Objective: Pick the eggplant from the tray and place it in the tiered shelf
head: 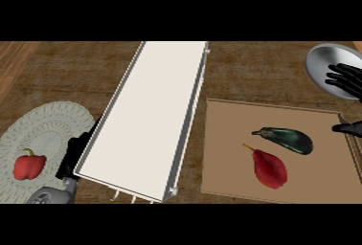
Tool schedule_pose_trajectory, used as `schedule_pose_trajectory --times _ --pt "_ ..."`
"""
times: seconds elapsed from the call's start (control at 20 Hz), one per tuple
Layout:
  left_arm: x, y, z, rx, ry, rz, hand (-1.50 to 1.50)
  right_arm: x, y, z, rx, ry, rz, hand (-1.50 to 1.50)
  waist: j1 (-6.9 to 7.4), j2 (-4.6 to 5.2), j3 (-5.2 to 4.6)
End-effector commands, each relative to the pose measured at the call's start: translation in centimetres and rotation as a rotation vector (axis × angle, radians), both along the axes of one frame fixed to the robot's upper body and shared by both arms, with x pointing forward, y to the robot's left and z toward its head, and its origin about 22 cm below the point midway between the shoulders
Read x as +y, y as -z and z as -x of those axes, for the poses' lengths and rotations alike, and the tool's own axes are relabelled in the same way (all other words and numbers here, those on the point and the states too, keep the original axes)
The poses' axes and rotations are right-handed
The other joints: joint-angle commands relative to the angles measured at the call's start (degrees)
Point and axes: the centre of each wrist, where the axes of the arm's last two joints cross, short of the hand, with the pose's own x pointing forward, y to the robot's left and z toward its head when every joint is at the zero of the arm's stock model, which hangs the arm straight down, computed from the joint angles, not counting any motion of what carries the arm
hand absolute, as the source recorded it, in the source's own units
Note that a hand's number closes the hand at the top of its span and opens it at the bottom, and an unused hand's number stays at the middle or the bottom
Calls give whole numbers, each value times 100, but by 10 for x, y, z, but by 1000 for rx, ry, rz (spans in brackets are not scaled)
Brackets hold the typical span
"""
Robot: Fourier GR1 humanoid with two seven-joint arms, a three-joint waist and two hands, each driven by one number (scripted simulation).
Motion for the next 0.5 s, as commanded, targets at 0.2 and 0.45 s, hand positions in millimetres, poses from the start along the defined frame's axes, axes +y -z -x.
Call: schedule_pose_trajectory --times 0.2,0.45 --pt "11 16 12 17 -36 6 0 -12 -44 -22 -11 -341 25 -150 -166 -85 -20" --pt "-10 9 8 29 -28 21 0 20 -95 -30 83 -478 394 -150 -194 -119 -27"
